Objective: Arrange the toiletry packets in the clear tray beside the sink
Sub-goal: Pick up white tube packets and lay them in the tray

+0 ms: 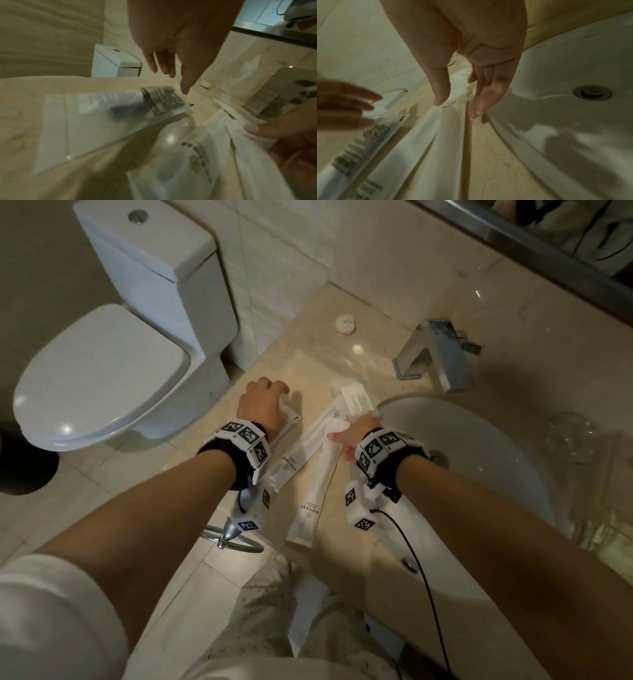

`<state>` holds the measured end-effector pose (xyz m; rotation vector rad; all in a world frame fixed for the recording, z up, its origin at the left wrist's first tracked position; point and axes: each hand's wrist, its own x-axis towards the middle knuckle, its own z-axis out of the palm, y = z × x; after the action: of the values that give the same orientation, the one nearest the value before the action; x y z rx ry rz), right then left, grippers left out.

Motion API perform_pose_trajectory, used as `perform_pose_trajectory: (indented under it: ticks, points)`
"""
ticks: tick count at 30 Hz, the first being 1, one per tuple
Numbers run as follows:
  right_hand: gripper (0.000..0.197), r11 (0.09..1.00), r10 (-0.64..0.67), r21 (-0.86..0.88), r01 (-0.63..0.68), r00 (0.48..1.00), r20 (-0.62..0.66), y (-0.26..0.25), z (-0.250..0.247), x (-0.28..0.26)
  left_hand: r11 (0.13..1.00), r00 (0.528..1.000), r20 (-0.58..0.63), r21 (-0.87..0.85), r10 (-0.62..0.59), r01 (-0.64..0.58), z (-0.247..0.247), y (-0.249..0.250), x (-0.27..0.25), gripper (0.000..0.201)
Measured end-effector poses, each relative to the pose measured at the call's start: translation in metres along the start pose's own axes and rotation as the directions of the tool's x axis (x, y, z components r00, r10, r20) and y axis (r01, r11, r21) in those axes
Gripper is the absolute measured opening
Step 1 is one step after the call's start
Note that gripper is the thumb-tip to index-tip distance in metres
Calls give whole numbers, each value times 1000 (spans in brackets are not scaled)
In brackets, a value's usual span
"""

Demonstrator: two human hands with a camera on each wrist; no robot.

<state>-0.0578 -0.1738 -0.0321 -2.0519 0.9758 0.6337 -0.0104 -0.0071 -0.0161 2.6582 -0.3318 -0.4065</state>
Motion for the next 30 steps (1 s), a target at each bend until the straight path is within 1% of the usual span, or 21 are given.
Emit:
perform_pose_trajectory:
  ticks: [2, 4, 7, 8, 9, 11, 12, 13, 14, 15, 16, 18, 20, 22, 24, 26, 28, 29, 30]
  points:
    - [61, 1000, -6, -16, 6, 1000, 7, 0, 3, -1, 998, 999, 15, -62, 28, -27, 2, 3, -2, 33]
    - [54, 999, -10, -34, 11, 1000, 27, -3, 3, -5, 994, 997, 67, -107, 44, -37, 4, 4, -6, 25]
    - [25, 991, -23, -131, 31, 998, 63, -3, 1, -6, 988, 993, 107, -155, 41, -24, 6, 3, -11, 22]
    - [19, 992, -25, -120, 34, 997, 77, -2, 0, -7, 987, 993, 112, -161, 37, -19, 6, 2, -12, 22]
    - [20, 994, -32, -97, 42, 994, 103, -1, -1, -9, 986, 993, 111, -166, 30, -11, 6, 2, -13, 22]
    - [29, 996, -26, -81, 37, 992, 127, 1, -4, -12, 983, 996, 88, -182, 1, 15, 5, 2, -15, 20]
    - [24, 999, -28, -30, 32, 993, 117, 0, -7, -12, 980, 997, 73, -196, -8, 22, 4, 4, -15, 19]
    - [13, 998, -28, 59, 22, 993, 114, -1, -10, -13, 977, 998, 66, -209, -15, 28, 5, 5, -16, 19]
    - [10, 985, -40, 169, 21, 994, 106, -3, -13, -14, 976, 997, 71, -216, -15, 30, 5, 8, -16, 19]
    - [20, 969, -48, 248, 19, 992, 113, -2, -17, -12, 977, 996, 91, -210, -13, 32, 6, 10, -16, 20]
    - [23, 955, -60, 295, 20, 990, 125, -2, -21, -14, 980, 992, 122, -195, -11, 35, 8, 13, -16, 23]
    - [15, 937, -93, 346, 45, 988, 122, 1, -28, -14, 986, 976, 217, -159, -9, 45, 13, 18, -17, 34]
    - [17, 908, -119, 415, 61, 986, 116, 8, -36, -14, 993, 953, 302, -113, -8, 44, 21, 25, -19, 48]
    - [19, 877, -146, 475, 72, 982, 122, 16, -43, -14, 999, 946, 325, -30, -12, 23, 28, 30, -18, 59]
    - [17, 849, -159, 525, 67, 978, 132, 25, -49, -14, 998, 945, 326, 64, -6, -16, 32, 33, -16, 62]
    - [18, 823, -151, 566, 49, 979, 135, 34, -57, -15, 995, 935, 355, 96, -20, -15, 34, 37, -15, 59]
    - [19, 766, -141, 642, 35, 984, 113, 42, -64, -17, 995, 915, 402, 96, -34, -6, 31, 44, -15, 48]
    - [20, 730, -143, 683, 36, 985, 101, 44, -68, -19, 997, 912, 410, 82, -19, -16, 29, 48, -15, 34]
    - [21, 697, -147, 716, 36, 985, 93, 45, -71, -21, 997, 911, 413, 69, -2, -29, 25, 50, -15, 14]
